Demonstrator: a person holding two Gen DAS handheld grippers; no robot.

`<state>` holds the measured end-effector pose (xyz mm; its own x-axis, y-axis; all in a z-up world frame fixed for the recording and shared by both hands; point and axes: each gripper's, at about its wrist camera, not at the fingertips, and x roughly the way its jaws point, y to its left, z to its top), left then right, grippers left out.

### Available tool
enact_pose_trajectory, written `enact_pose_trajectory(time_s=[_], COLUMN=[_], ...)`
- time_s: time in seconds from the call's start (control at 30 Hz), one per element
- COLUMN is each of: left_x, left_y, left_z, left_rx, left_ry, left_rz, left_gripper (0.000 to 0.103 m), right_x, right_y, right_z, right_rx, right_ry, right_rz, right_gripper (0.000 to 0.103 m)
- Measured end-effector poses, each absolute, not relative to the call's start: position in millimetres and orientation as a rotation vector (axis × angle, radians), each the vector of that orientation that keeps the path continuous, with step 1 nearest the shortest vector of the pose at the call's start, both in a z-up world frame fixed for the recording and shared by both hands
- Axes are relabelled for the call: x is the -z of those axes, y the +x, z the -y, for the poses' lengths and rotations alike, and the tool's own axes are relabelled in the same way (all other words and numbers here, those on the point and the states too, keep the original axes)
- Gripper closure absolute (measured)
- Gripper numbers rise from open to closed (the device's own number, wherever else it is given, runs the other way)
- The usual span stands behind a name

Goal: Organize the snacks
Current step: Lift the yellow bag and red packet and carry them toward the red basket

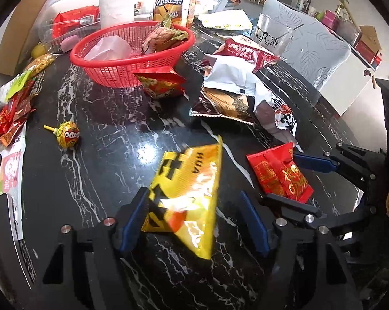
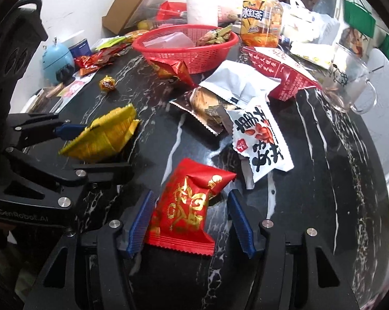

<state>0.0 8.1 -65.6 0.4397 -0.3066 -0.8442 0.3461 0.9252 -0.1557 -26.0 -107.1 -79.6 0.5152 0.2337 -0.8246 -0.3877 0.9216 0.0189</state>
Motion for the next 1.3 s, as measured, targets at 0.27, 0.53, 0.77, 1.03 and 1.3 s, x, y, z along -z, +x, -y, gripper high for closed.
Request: enact_pose_trajectory(time_s=[0.27, 0.53, 0.77, 1.03, 1.3], left_x=[66.2, 62.5, 57.2, 37.9, 12.1], left_y=[4.7, 3.9, 1.3, -11.4, -15.2], left_z=[-11.4, -12.8, -14.0, -18.0, -23.9], left_rx=[0.356, 0.399, 0.412, 0.399, 0.405], left_ry=[0.082, 0.046, 0.027, 0.019, 0.009], left_rz=[-1.014, -1.019, -1.022, -0.956, -0.885], left_gripper=[0.057, 0.058, 0.058, 0.058, 0.058], right_x=[78.9, 76.3, 70.5, 63.2, 50.0], right_y=[-26.6, -21.8, -22.9, -28.4, -30.5], right_z=[106.8, 111.3, 107.9, 103.8, 102.6], right_rx=[-0.374, -0.444, -0.498, -0.552, -0.609], right_ry=[-0.209, -0.137, -0.094, -0.063, -0.034], right_rz=[-0.946, -0.969, -0.960, -0.920, -0.875], right_gripper=[0.065, 0.067, 0.067, 0.067, 0.067])
